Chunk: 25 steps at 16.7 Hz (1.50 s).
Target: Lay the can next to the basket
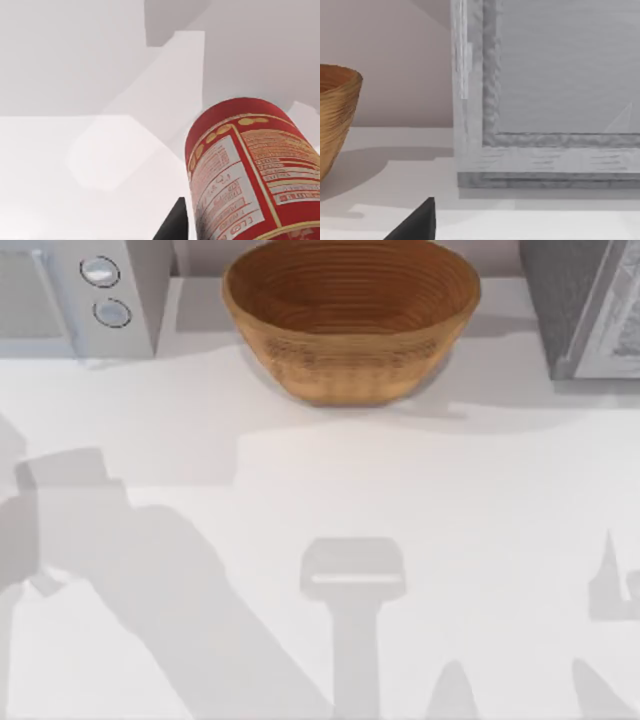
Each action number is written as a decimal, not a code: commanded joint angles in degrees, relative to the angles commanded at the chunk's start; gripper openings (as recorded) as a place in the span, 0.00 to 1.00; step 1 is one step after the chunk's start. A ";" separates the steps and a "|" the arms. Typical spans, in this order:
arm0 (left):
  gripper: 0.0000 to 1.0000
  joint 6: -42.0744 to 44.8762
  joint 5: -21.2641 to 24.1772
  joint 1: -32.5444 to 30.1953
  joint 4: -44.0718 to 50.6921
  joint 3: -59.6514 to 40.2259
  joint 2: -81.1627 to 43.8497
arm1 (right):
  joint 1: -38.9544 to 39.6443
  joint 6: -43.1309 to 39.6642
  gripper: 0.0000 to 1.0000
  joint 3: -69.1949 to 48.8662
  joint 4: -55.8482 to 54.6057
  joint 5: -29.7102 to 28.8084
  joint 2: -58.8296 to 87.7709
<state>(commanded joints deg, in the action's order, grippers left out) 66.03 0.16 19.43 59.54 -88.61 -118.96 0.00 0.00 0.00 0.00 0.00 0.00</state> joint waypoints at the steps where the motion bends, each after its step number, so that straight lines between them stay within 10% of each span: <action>1: 0.32 0.00 0.00 0.00 0.00 0.00 0.00 | 0.00 0.00 1.00 0.00 0.00 0.00 0.00; 6: 0.00 0.00 0.00 0.00 0.00 0.00 0.00 | 0.00 0.00 1.00 0.00 0.00 0.00 0.00; 17: 0.00 -1.80 0.02 -1.34 0.40 -0.66 -0.42 | 0.00 0.00 1.00 0.00 0.00 0.00 0.00; 25: 0.00 -31.55 -0.10 -17.97 5.71 -9.62 -6.94 | 0.00 0.00 1.00 0.00 0.00 0.00 0.00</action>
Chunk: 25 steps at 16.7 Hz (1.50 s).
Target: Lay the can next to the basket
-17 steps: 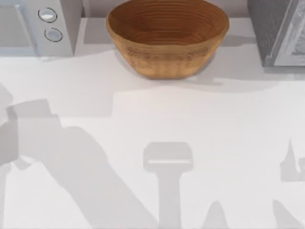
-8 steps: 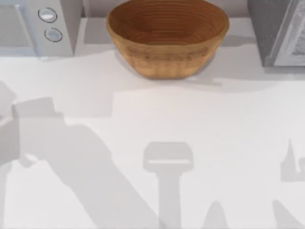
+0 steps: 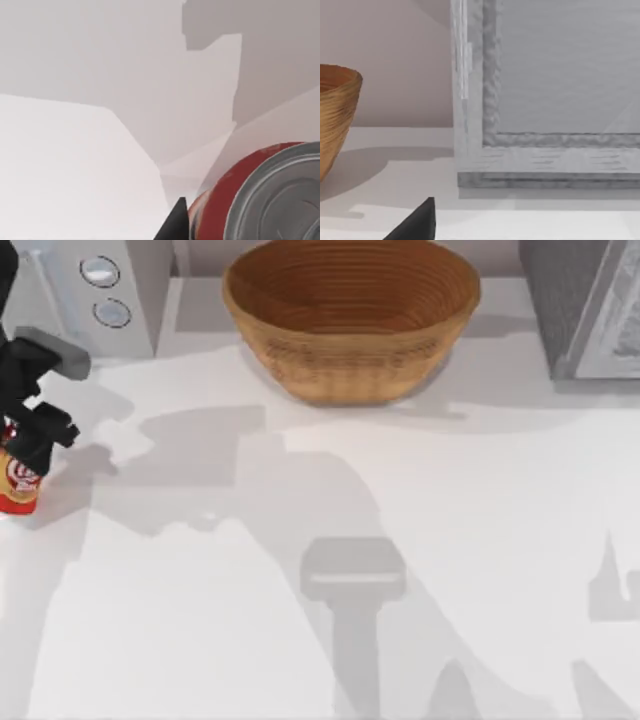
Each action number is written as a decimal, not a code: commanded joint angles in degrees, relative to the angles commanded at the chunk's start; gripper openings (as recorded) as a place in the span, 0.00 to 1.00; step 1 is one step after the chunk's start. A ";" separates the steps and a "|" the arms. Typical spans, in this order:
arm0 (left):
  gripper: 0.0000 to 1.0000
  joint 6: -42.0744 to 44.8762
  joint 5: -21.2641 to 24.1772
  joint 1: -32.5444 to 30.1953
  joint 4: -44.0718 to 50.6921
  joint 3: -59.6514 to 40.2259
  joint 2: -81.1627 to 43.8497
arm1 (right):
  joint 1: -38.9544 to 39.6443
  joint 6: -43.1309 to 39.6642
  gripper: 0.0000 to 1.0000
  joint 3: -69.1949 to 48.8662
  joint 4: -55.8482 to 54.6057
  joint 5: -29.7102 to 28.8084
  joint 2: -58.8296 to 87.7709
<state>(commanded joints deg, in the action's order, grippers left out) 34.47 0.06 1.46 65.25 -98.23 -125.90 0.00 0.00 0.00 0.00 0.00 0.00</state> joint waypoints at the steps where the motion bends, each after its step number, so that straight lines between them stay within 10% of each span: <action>1: 0.00 -5.63 0.01 -2.79 0.79 -1.37 -0.90 | 0.00 0.00 1.00 0.00 0.00 0.00 0.00; 12: 0.00 -61.17 0.24 -31.51 5.51 -11.71 -4.20 | 0.00 0.00 1.00 0.00 0.00 0.00 0.00; 25: 0.00 -66.95 0.21 -35.67 4.26 -11.59 -4.53 | 0.00 0.00 1.00 0.00 0.00 0.00 0.00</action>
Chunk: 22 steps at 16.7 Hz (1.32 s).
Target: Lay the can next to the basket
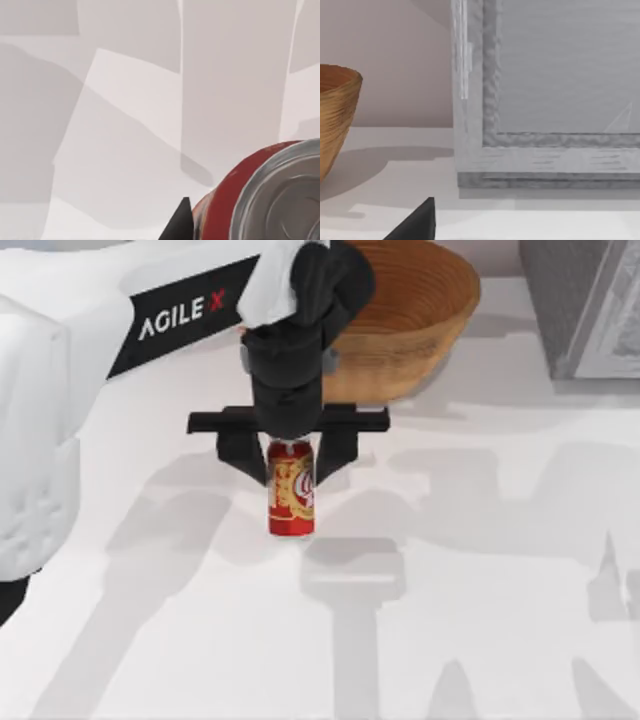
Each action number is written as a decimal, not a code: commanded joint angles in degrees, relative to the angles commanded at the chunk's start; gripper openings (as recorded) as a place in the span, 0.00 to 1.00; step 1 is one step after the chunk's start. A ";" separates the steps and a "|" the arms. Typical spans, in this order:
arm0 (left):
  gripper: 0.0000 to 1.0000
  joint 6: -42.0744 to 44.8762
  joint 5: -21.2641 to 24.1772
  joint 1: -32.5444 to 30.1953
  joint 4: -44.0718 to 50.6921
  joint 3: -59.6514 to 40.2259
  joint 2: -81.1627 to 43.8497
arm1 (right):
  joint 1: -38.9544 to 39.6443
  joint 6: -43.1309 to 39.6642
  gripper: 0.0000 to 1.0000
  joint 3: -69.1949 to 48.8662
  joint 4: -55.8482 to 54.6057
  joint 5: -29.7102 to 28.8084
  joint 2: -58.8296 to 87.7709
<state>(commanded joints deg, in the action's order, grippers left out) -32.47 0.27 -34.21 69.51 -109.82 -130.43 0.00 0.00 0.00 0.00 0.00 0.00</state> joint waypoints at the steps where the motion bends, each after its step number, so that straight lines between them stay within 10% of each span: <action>1: 0.00 0.00 0.00 0.00 0.00 0.00 0.00 | 0.00 0.00 1.00 0.00 0.00 0.00 0.00; 3: 0.00 0.00 0.00 0.00 0.00 0.00 0.00 | 0.00 0.00 1.00 0.00 0.00 0.00 0.00; 16: 0.98 0.00 0.00 0.00 0.00 0.00 0.00 | 0.00 0.00 1.00 0.00 0.00 0.00 0.00; 22: 1.00 0.00 0.00 0.00 0.00 0.00 0.00 | 0.00 0.00 1.00 0.00 0.00 0.00 0.00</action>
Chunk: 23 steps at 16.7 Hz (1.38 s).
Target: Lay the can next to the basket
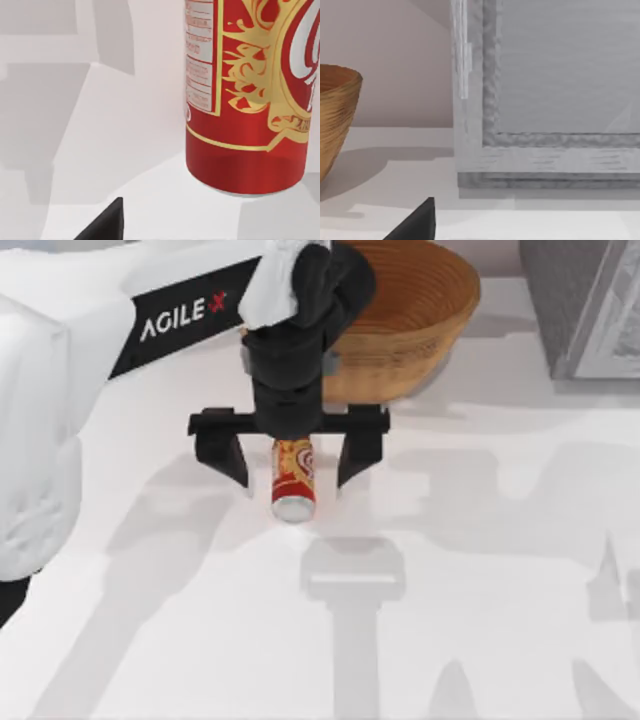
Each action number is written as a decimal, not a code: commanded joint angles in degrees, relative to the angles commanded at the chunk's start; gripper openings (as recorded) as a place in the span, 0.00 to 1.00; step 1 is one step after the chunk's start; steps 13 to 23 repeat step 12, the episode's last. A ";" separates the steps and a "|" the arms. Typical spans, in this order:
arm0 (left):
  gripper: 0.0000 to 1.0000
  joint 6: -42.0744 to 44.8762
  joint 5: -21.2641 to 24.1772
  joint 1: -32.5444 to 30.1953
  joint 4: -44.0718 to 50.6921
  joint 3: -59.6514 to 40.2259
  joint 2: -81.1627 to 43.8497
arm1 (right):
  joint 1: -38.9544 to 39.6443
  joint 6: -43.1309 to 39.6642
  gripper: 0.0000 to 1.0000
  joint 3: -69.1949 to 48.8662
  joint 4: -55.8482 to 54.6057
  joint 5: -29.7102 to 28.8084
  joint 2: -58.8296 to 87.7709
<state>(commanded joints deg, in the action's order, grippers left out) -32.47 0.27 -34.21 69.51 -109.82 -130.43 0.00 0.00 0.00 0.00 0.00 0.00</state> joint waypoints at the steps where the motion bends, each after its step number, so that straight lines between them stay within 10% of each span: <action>1: 1.00 0.00 0.00 0.00 0.00 0.00 0.00 | 0.00 0.00 1.00 0.00 0.00 0.00 0.00; 23: 1.00 -0.06 -0.01 0.03 8.75 -8.26 0.48 | 0.00 0.00 1.00 0.00 0.00 0.00 0.00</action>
